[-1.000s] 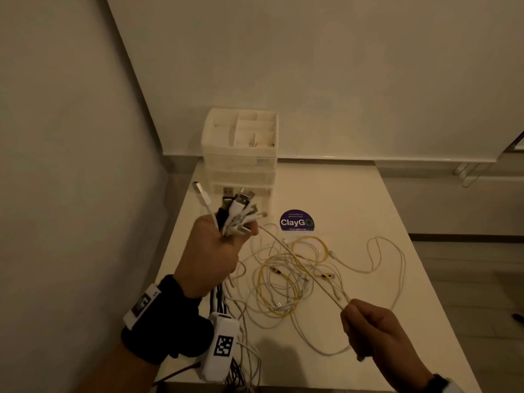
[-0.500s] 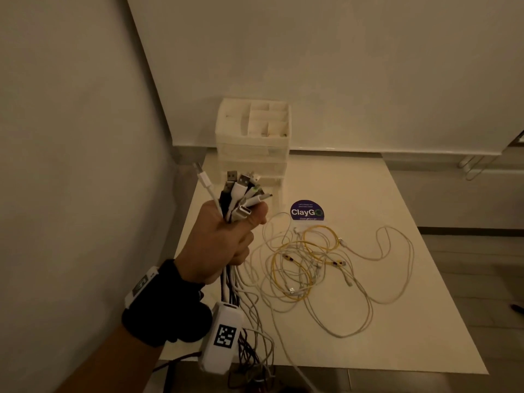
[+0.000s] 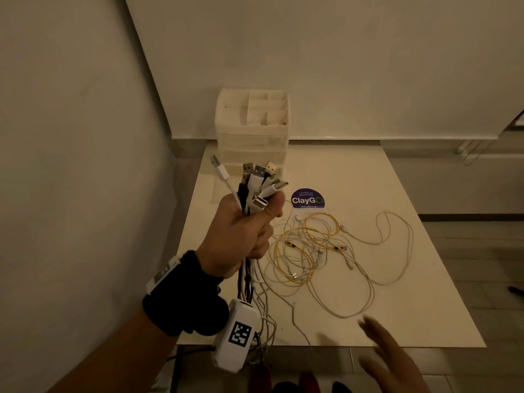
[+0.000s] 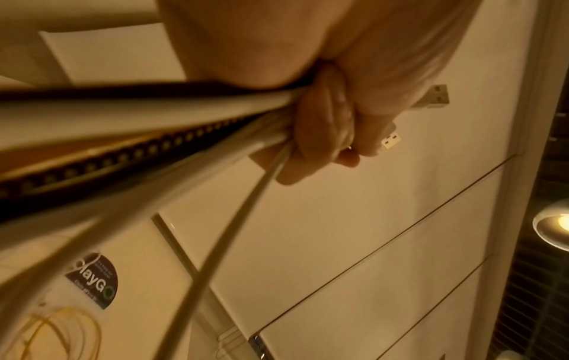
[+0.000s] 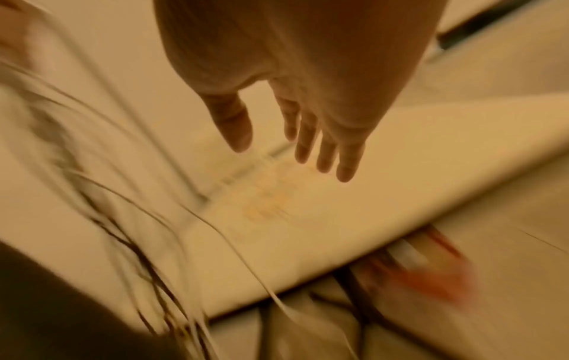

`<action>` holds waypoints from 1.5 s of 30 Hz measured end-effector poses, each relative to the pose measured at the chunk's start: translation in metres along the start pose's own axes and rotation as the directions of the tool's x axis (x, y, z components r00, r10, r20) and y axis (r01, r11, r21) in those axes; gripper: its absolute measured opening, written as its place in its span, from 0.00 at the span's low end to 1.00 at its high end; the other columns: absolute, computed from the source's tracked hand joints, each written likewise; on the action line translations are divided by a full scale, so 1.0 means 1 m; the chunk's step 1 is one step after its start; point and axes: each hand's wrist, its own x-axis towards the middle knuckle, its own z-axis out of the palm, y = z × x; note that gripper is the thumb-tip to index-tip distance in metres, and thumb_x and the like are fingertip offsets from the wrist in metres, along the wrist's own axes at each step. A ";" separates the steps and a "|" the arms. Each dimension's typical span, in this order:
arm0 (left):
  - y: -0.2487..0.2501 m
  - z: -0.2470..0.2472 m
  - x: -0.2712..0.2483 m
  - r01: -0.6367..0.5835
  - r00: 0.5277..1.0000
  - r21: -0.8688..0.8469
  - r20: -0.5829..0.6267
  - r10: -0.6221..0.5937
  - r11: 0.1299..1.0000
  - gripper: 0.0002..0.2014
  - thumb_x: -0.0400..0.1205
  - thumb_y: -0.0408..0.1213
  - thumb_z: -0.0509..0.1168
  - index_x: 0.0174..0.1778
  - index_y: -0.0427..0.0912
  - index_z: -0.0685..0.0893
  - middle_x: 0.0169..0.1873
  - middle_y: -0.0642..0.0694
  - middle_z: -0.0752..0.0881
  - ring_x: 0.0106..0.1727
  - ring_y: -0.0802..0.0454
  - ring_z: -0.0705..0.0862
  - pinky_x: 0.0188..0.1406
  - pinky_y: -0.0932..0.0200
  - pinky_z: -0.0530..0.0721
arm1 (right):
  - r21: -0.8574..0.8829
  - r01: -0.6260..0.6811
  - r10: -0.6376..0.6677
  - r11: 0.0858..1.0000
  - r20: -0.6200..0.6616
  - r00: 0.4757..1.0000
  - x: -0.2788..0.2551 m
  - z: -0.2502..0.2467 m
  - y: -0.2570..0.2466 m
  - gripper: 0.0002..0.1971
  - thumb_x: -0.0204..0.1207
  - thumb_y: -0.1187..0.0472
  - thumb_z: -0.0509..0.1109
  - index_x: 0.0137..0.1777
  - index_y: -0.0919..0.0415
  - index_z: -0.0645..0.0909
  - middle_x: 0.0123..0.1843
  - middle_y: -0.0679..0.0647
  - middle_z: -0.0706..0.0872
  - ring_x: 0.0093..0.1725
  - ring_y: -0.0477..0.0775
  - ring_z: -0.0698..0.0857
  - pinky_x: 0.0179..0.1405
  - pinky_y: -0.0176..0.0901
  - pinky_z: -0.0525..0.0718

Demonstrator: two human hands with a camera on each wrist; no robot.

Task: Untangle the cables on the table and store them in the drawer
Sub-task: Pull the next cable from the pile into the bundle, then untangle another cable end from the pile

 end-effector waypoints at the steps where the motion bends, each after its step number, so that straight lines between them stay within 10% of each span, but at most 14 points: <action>1: -0.001 0.004 -0.002 0.000 1.000 0.011 0.008 0.000 1.000 0.17 0.76 0.52 0.67 0.32 0.41 0.78 0.16 0.50 0.61 0.15 0.56 0.56 0.17 0.67 0.59 | -0.087 0.104 -0.102 0.991 0.029 0.994 0.009 0.017 -0.034 0.32 0.69 0.49 0.73 0.73 0.37 0.67 0.73 0.35 0.77 0.77 0.41 0.71 0.71 0.41 0.71; 5: -0.007 0.020 -0.012 -0.014 0.999 0.051 0.040 0.012 0.999 0.14 0.81 0.46 0.65 0.33 0.44 0.80 0.16 0.48 0.60 0.16 0.55 0.56 0.18 0.65 0.59 | -0.082 0.446 -0.405 0.891 0.297 0.865 0.044 0.057 -0.125 0.33 0.75 0.52 0.71 0.79 0.46 0.64 0.75 0.33 0.74 0.75 0.35 0.71 0.73 0.33 0.69; 9: -0.011 0.027 -0.022 -0.029 1.000 0.070 -0.006 0.030 0.997 0.11 0.79 0.43 0.65 0.34 0.43 0.79 0.17 0.48 0.60 0.16 0.55 0.57 0.18 0.66 0.60 | -0.065 0.504 -0.433 0.861 0.424 0.795 0.061 0.109 -0.154 0.14 0.76 0.54 0.71 0.60 0.55 0.79 0.56 0.55 0.87 0.54 0.56 0.86 0.56 0.59 0.84; 11: -0.012 0.024 -0.025 -0.019 0.999 0.041 -0.044 0.021 0.999 0.10 0.78 0.43 0.66 0.35 0.41 0.78 0.17 0.50 0.61 0.16 0.56 0.58 0.17 0.68 0.60 | 0.034 0.445 -0.418 0.895 0.413 0.809 0.064 0.119 -0.151 0.07 0.79 0.54 0.70 0.47 0.57 0.82 0.44 0.59 0.90 0.43 0.61 0.89 0.47 0.62 0.86; 17: -0.002 0.009 -0.025 -0.040 0.999 -0.172 -0.041 0.034 0.984 0.18 0.74 0.54 0.73 0.33 0.43 0.79 0.17 0.54 0.65 0.15 0.59 0.59 0.16 0.69 0.61 | 0.036 0.383 -0.370 0.923 0.355 0.858 0.066 0.126 -0.136 0.26 0.76 0.47 0.72 0.28 0.70 0.80 0.24 0.61 0.84 0.24 0.57 0.82 0.30 0.42 0.81; 23: 0.035 0.012 -0.018 -0.228 0.973 -0.229 -0.093 0.212 0.946 0.19 0.67 0.54 0.75 0.32 0.43 0.79 0.16 0.53 0.61 0.12 0.62 0.60 0.15 0.72 0.60 | -0.072 0.220 -0.176 0.973 0.386 0.905 0.082 0.118 -0.076 0.33 0.66 0.31 0.70 0.25 0.65 0.75 0.24 0.67 0.80 0.23 0.54 0.78 0.28 0.46 0.76; 28: 0.038 0.028 -0.018 -0.248 0.968 -0.166 -0.069 0.240 0.954 0.23 0.69 0.51 0.73 0.37 0.35 0.71 0.16 0.55 0.75 0.12 0.65 0.62 0.16 0.73 0.58 | -0.154 0.045 0.016 0.987 0.372 0.928 0.077 0.115 -0.013 0.28 0.73 0.41 0.70 0.21 0.55 0.62 0.20 0.48 0.65 0.21 0.44 0.65 0.29 0.42 0.64; 38: 0.022 0.043 -0.008 -0.190 0.979 0.163 -0.040 0.199 0.968 0.25 0.68 0.50 0.79 0.30 0.32 0.75 0.18 0.55 0.72 0.14 0.54 0.66 0.20 0.59 0.71 | -0.281 0.084 0.041 0.956 0.411 0.911 0.078 0.097 0.001 0.25 0.78 0.45 0.68 0.20 0.49 0.70 0.18 0.41 0.75 0.21 0.39 0.73 0.28 0.34 0.64; 41: 0.014 0.050 -0.006 -0.140 0.987 0.158 -0.057 0.151 0.977 0.18 0.65 0.53 0.80 0.26 0.47 0.80 0.18 0.55 0.72 0.15 0.54 0.66 0.19 0.60 0.72 | -0.278 0.177 -0.010 0.944 0.512 0.859 0.078 0.069 -0.009 0.07 0.74 0.45 0.72 0.39 0.37 0.76 0.37 0.35 0.82 0.40 0.37 0.80 0.45 0.38 0.77; 45: 0.002 0.053 -0.004 -0.034 0.997 0.105 -0.065 0.041 0.994 0.20 0.63 0.54 0.81 0.24 0.51 0.76 0.16 0.52 0.65 0.14 0.53 0.60 0.18 0.63 0.63 | -0.438 0.289 0.065 0.851 0.635 0.770 0.105 0.007 -0.018 0.36 0.73 0.62 0.72 0.79 0.50 0.62 0.73 0.48 0.72 0.71 0.48 0.71 0.72 0.44 0.70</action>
